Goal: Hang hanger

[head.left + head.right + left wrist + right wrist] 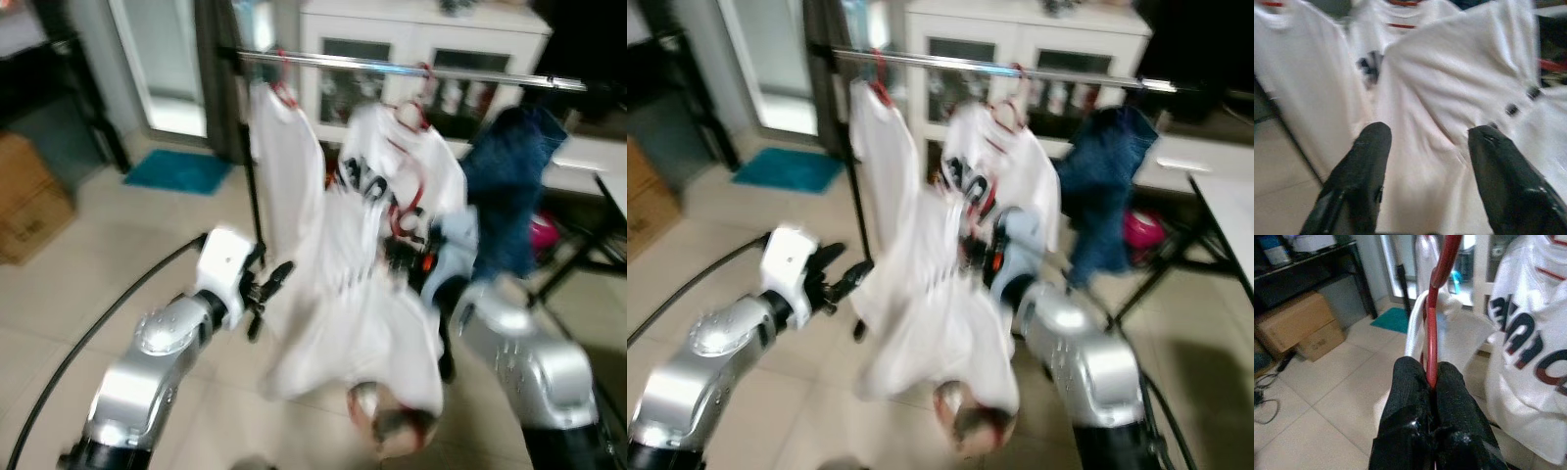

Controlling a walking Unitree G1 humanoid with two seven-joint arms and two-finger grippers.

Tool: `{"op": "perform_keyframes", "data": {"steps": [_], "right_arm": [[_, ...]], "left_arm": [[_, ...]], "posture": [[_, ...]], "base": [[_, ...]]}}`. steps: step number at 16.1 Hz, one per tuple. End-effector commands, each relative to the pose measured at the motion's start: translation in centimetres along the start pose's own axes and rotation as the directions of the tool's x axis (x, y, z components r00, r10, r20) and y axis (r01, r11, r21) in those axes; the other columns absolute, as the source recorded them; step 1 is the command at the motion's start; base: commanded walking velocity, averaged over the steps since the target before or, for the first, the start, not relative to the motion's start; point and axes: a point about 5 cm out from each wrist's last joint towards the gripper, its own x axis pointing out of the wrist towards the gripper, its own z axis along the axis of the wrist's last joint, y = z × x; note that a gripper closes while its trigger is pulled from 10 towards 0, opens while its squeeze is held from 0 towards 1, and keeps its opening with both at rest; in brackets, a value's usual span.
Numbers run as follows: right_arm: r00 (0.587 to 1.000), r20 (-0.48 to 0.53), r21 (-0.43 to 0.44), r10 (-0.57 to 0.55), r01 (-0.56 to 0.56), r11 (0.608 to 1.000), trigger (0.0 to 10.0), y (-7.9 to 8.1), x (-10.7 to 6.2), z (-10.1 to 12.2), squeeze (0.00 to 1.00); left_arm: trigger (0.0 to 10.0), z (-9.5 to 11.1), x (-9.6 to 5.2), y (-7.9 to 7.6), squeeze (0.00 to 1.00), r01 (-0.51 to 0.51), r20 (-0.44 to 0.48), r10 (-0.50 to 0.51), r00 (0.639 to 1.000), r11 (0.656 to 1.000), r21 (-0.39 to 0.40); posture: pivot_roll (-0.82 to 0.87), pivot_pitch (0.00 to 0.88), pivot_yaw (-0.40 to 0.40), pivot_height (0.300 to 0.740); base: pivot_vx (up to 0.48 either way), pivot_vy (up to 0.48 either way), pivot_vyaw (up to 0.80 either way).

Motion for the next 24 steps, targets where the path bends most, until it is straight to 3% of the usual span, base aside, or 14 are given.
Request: {"op": "perform_keyframes", "data": {"steps": [1, 4, 6, 9, 10, 11, 12, 13, 14, 15, 19, 20, 21, 24], "right_arm": [[0.999, 0.028, -0.011, 0.018, -0.018, 1.0, 10.0, 0.3, 0.3, 1.1, 0.0], [0.998, 0.028, 0.01, 0.054, -0.054, 0.998, 10.0, 0.8, 0.5, 2.0, 0.0], [0.997, 0.028, -0.006, 0.07, -0.07, 0.998, 10.0, 0.9, 0.3, 2.3, 0.0], [0.995, 0.016, -0.062, 0.094, -0.093, 0.994, 10.0, 1.1, 0.1, 2.8, 0.0], [0.993, 0.022, -0.06, 0.112, -0.111, 0.992, 10.0, 1.2, 0.0, 3.0, 0.0], [0.988, 0.036, -0.046, 0.15, -0.148, 0.988, 10.0, 1.5, -0.2, 3.4, 0.0], [0.985, 0.042, -0.039, 0.166, -0.164, 0.986, 10.0, 1.6, -0.3, 3.5, 0.0], [0.973, 0.054, -0.02, 0.224, -0.223, 0.975, 10.0, 2.0, -0.6, 3.8, 0.0], [0.939, 0.073, 0.016, 0.335, -0.337, 0.941, 10.0, 2.7, -1.5, 4.2, 0.0], [0.918, 0.069, 0.028, 0.391, -0.393, 0.919, 10.0, 2.9, -2.2, 4.3, 0.0], [0.839, 0.04, 0.028, 0.543, -0.544, 0.839, 10.0, 3.6, -4.3, 4.6, 0.0], [0.835, 0.038, 0.028, 0.549, -0.55, 0.835, 10.0, 3.6, -4.4, 4.7, 0.0], [0.832, 0.034, 0.029, 0.554, -0.555, 0.831, 10.0, 3.5, -4.6, 4.8, 0.0], [0.822, 0.037, 0.029, 0.569, -0.57, 0.821, 10.0, 3.7, -4.8, 5.0, 0.0]], "left_arm": [[10.0, -0.3, 0.3, -0.3, 1.0, 0.074, -0.015, -0.074, 0.997, 0.997, 0.015], [10.0, -1.2, 0.5, 0.5, 1.0, 0.167, -0.096, -0.153, 0.983, 0.973, 0.159], [10.0, -0.7, 0.5, 1.7, 1.0, 0.139, -0.063, -0.13, 0.989, 0.977, 0.161], [10.0, 1.8, 1.1, 2.7, 1.0, 0.131, 0.09, -0.137, 0.987, 0.989, 0.064], [10.0, 1.8, 1.1, 3.5, 1.0, 0.096, 0.079, -0.104, 0.991, 0.991, 0.098], [10.0, 1.3, 0.9, 4.8, 0.34, 0.028, 0.039, -0.034, 0.999, 0.989, 0.145], [10.0, 1.1, 0.8, 5.4, 0.0, -0.002, 0.028, -0.003, 1.0, 0.987, 0.161], [10.0, 1.0, 0.4, 6.8, 0.0, -0.068, 0.03, 0.064, 0.997, 0.986, 0.154], [10.0, 1.0, -0.3, 9.2, 0.0, -0.192, 0.038, 0.188, 0.981, 0.972, 0.133], [10.0, 0.7, -0.7, 10.0, 0.0, -0.216, 0.02, 0.215, 0.976, 0.968, 0.13], [10.0, -0.1, 0.0, 10.3, 0.0, -0.107, -0.019, 0.111, 0.994, 0.984, 0.143], [10.0, -0.3, 0.1, 10.3, 0.0, -0.097, -0.024, 0.101, 0.995, 0.985, 0.139], [0.0, -0.9, 0.6, 9.9, 0.0, -0.045, -0.048, 0.051, 0.998, 0.992, 0.118], [0.0, -1.6, 1.1, 9.0, 0.0, 0.022, -0.041, -0.02, 0.999, 0.998, 0.059]], "posture": [[-0.01, 0.0, -0.021, 0.74], [-0.02, 0.0, -0.011, 0.74], [-0.03, 0.0, -0.003, 0.74], [-0.03, 0.0, 0.005, 0.74], [-0.03, 0.0, 0.01, 0.74], [-0.03, 0.0, 0.009, 0.74], [-0.03, 0.0, 0.009, 0.74], [-0.03, 0.0, 0.008, 0.74], [-0.03, 0.0, 0.007, 0.74], [-0.03, 0.0, 0.004, 0.74], [-0.04, 0.0, -0.003, 0.74], [-0.04, 0.0, -0.004, 0.74], [-0.04, 0.0, -0.004, 0.74], [-0.04, 0.0, -0.005, 0.74]], "base": [[0.0, 0.0, 0.0], [0.0, 0.0, 0.0], [0.0, 0.0, 0.0], [0.0, 0.0, 0.0], [0.0, 0.0, 0.0], [0.0, 0.0, 0.0], [0.0, 0.0, 0.0], [0.0, 0.0, 0.0], [0.0, 0.0, 0.0], [0.0, 0.0, 0.0], [0.0, 0.0, 0.0], [0.0, 0.0, 0.0], [0.0, 0.0, 0.0], [0.0, 0.0, 0.0]]}}
